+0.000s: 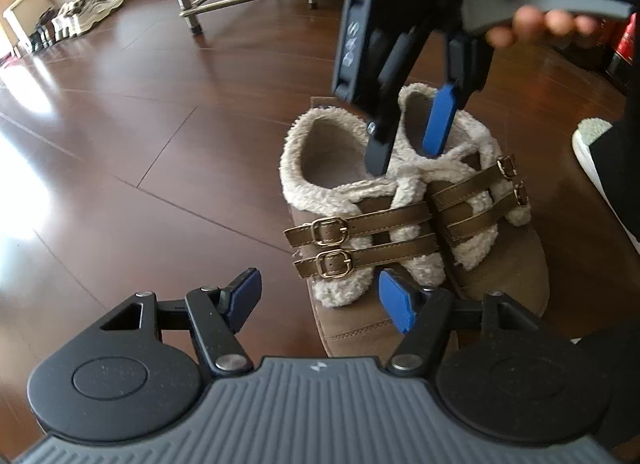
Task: Organize scattered shoes
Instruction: 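Grasp both brown buckle shoes by their adjacent heels with the right tool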
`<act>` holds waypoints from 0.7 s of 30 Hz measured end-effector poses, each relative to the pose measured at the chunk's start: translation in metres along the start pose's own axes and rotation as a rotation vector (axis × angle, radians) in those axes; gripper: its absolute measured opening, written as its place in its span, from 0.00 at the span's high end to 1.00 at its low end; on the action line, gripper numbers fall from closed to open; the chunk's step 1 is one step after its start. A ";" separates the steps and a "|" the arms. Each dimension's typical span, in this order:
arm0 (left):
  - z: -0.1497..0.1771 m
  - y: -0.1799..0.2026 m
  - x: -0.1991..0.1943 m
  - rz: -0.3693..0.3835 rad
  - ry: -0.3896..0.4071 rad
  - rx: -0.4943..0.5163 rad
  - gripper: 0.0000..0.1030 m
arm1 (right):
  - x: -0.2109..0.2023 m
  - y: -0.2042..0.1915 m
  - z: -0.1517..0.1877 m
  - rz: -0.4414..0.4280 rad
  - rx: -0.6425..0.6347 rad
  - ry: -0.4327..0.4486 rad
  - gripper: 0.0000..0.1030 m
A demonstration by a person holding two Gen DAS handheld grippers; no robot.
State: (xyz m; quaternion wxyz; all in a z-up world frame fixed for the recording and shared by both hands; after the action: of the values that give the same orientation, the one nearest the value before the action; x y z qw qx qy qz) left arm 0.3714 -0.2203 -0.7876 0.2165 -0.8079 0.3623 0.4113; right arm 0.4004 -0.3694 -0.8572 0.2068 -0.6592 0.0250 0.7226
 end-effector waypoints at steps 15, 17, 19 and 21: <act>0.005 0.002 -0.003 0.019 0.036 -0.033 0.34 | 0.018 0.000 -0.010 0.015 -0.165 -0.015 0.84; 0.002 0.002 -0.004 0.017 0.049 -0.037 0.34 | 0.005 0.001 -0.034 0.020 -0.195 0.073 0.84; -0.003 0.002 -0.003 0.015 0.064 -0.042 0.34 | -0.005 0.002 -0.055 0.031 -0.237 0.139 0.84; -0.010 0.001 0.001 0.010 0.078 -0.057 0.34 | -0.012 0.004 -0.068 0.031 -0.242 0.170 0.82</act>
State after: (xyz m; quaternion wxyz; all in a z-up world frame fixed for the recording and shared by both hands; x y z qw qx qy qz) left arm 0.3763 -0.2281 -0.7826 0.1770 -0.8274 0.3624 0.3908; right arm 0.4640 -0.3969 -0.8556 0.1119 -0.7377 -0.0346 0.6649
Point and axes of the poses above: each gripper's, at about its wrist camera, not at the fingertips, and x roughly the way its jaws point, y to its right, z to its underside, the point moved 7 cm from there along x, roughly the way its jaws point, and after that the axes turned 7 degrees about y, right-handed, at the moved point
